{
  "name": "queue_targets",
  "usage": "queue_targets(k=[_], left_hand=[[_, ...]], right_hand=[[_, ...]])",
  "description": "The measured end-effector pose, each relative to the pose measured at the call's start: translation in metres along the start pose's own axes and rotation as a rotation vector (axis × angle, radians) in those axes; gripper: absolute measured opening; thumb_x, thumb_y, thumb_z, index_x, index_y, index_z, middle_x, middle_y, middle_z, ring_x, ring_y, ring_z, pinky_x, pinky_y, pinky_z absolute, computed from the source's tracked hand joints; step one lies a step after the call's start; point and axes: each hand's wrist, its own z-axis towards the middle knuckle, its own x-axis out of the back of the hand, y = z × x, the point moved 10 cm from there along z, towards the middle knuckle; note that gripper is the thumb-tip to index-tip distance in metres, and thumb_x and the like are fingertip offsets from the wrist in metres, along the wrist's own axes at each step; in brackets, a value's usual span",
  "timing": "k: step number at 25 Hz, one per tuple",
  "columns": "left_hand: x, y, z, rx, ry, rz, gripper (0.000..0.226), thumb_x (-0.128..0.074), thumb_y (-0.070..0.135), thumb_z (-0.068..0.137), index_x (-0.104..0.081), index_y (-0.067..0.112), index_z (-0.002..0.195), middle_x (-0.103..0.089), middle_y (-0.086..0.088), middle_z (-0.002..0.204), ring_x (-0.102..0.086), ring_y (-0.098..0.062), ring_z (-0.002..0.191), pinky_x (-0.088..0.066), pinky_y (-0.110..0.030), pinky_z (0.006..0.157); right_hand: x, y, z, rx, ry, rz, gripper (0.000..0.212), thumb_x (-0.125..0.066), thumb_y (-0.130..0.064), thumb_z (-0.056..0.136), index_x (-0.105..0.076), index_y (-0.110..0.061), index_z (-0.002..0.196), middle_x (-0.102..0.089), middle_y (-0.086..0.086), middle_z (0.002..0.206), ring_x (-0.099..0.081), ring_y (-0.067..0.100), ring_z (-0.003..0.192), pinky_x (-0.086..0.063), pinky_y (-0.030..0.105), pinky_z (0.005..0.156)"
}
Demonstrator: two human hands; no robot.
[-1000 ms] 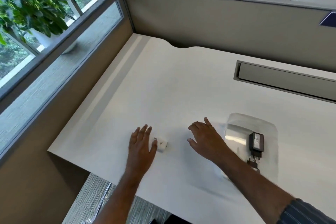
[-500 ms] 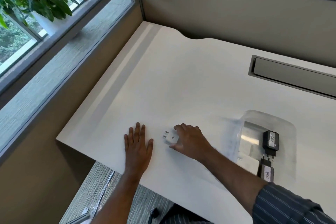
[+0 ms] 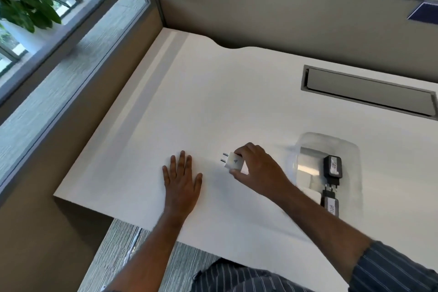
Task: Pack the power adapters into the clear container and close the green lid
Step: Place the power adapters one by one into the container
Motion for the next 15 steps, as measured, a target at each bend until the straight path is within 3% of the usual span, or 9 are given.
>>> queue_targets(k=[8, 12, 15], left_hand=[[-0.02, 0.087, 0.041, -0.207, -0.063, 0.011, 0.072, -0.025, 0.049, 0.101, -0.034, 0.008, 0.159, -0.02, -0.012, 0.171, -0.015, -0.038, 0.159, -0.015, -0.063, 0.125], [-0.033, 0.133, 0.051, -0.307, -0.101, 0.027, 0.071, -0.027, 0.049, 0.1, -0.034, 0.01, 0.159, -0.021, -0.011, 0.171, -0.015, -0.038, 0.159, -0.014, -0.063, 0.126], [-0.043, 0.161, 0.053, -0.353, -0.136, 0.023, 0.071, -0.029, 0.049, 0.1, -0.033, 0.011, 0.16, -0.022, -0.011, 0.171, -0.017, -0.037, 0.159, -0.014, -0.065, 0.125]], right_hand=[[0.112, 0.081, -0.069, -0.281, 0.349, 0.084, 0.037, -0.072, -0.044, 0.084, -0.056, -0.031, 0.114, -0.053, -0.017, 0.109, -0.054, 0.008, 0.1, -0.041, 0.017, 0.087], [0.116, 0.131, -0.103, -0.441, 0.386, 0.134, 0.033, -0.071, -0.041, 0.083, -0.056, -0.034, 0.112, -0.051, -0.02, 0.107, -0.049, 0.007, 0.098, -0.045, 0.027, 0.085], [0.103, 0.167, -0.114, -0.545, 0.293, 0.137, 0.037, -0.073, -0.037, 0.084, -0.057, -0.03, 0.116, -0.048, -0.017, 0.105, -0.047, 0.01, 0.101, -0.045, 0.028, 0.083]])
